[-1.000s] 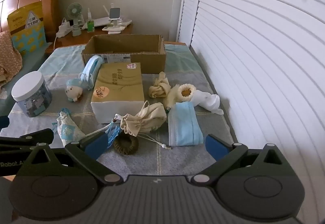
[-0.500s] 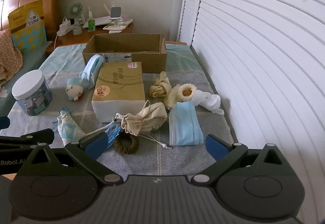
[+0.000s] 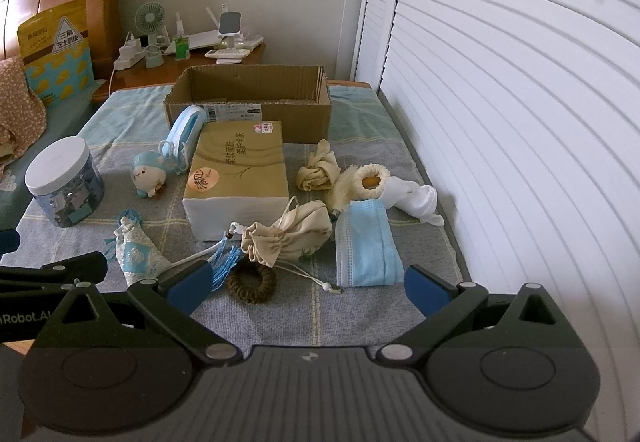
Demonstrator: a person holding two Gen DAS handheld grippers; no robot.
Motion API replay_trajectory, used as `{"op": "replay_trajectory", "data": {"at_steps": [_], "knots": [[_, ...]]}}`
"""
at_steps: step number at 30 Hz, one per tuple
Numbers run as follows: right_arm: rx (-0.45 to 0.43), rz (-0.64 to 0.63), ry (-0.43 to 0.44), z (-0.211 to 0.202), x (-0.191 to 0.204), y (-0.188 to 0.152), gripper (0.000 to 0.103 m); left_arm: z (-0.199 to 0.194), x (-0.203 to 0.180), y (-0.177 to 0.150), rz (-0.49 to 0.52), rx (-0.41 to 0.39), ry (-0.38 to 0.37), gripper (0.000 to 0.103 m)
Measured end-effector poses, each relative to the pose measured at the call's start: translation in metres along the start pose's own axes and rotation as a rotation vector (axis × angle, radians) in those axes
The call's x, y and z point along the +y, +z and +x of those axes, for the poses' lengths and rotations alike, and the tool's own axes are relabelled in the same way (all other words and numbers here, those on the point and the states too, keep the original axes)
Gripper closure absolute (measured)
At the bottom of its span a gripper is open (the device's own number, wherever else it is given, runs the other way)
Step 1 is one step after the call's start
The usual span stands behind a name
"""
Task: Organize soft objects
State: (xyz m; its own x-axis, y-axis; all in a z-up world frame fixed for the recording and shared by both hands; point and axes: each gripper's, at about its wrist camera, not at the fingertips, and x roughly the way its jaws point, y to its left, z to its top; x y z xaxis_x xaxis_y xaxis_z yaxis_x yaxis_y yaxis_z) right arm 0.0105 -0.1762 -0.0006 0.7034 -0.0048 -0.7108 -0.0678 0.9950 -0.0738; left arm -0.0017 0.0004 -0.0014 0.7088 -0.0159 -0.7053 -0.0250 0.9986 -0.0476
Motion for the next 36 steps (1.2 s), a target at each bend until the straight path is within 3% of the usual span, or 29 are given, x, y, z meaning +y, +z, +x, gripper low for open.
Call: {"op": "replay_trajectory", "data": {"at_steps": [36], "knots": [[-0.004, -0.005, 0.0, 0.001, 0.0007, 0.0022, 0.0, 0.0012, 0.0, 0.0046, 0.002, 0.0, 0.002, 0.001]]}}
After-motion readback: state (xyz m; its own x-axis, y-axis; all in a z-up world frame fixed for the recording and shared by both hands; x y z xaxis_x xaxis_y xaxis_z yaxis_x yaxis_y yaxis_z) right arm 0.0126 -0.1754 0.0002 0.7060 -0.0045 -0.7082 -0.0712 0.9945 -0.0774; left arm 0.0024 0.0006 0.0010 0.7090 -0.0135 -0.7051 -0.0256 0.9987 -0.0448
